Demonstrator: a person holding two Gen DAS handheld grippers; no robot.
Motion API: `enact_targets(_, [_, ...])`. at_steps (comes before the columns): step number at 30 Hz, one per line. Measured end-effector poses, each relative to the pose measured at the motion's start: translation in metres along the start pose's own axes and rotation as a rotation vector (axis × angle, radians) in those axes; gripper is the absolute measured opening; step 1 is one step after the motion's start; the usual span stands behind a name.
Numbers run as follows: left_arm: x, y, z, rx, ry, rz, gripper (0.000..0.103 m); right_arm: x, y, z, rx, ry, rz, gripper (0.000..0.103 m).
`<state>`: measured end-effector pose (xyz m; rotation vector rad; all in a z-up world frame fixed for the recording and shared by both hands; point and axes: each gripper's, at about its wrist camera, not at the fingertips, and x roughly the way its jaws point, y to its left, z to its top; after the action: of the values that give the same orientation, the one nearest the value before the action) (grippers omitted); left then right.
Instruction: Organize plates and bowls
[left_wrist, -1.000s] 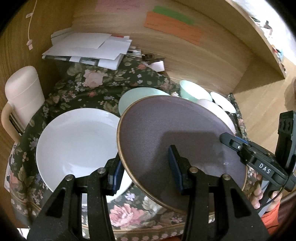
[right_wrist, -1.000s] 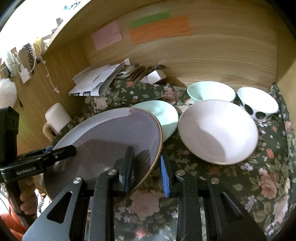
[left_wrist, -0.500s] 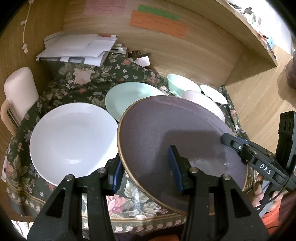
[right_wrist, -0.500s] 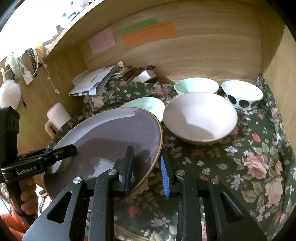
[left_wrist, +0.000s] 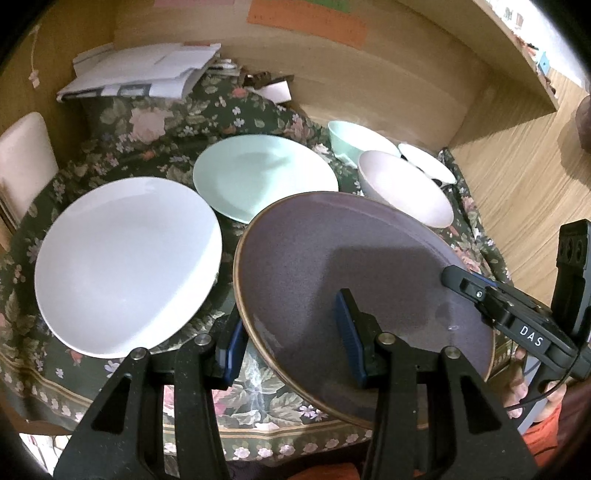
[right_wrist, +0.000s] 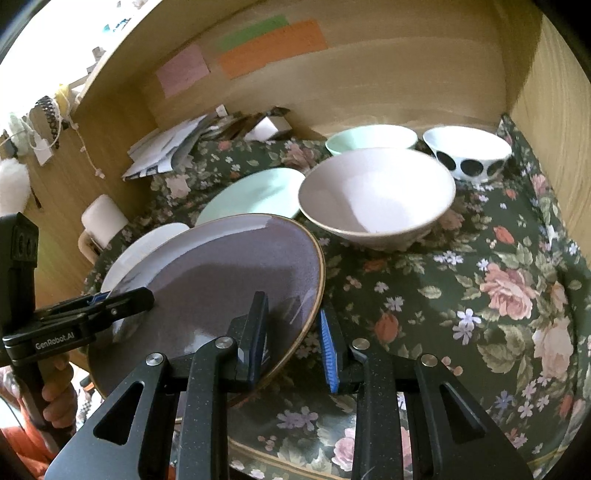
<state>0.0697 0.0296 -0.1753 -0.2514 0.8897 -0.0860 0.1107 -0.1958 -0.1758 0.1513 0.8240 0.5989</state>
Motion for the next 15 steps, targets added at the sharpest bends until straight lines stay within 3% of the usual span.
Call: enact_targets(15, [0.03, -0.003, -0.005, -0.007, 0.059, 0.01, 0.046, 0.022, -0.017, -0.007, 0.031, 0.058, -0.01, 0.024])
